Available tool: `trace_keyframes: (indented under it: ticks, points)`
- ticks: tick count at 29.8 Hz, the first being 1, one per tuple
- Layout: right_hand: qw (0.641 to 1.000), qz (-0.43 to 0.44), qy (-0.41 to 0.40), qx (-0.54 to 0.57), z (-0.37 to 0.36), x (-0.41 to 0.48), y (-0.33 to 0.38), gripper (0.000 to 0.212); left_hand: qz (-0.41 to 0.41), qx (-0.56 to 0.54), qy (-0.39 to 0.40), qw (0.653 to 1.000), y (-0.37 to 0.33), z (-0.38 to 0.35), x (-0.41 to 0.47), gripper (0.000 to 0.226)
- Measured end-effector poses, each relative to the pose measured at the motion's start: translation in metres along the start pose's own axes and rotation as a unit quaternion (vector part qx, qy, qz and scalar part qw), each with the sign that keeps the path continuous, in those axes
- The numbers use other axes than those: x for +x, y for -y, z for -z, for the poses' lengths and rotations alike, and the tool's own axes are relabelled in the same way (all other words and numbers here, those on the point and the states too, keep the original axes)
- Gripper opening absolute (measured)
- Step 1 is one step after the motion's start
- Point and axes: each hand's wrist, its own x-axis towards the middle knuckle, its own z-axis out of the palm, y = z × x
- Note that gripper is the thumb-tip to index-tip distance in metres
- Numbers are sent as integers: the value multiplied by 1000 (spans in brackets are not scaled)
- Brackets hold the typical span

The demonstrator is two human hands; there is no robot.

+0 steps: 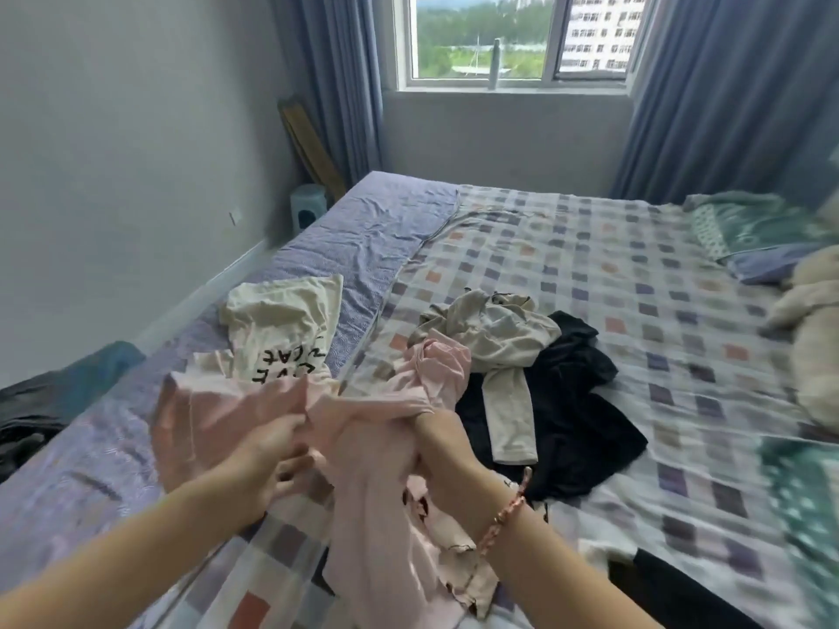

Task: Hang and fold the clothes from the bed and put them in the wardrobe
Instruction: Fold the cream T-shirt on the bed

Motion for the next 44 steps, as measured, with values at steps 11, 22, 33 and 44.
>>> trace_keyframes:
  ticks: [11,22,33,44]
  points:
    - [869,-127,-448,-166,299,-43,-185,39,59,341,281,895,244,-232,5,34]
    - [885,-187,-422,59,444,-103,-291,46,298,169,369,864,355,-345,36,55]
    - [900,-182,-260,299,438,-104,-261,29,356,160,355,850,318,-349,34,50]
    - [983,-104,-18,150,325,-90,-85,51,226,-30,358,905,147,-202,-33,14]
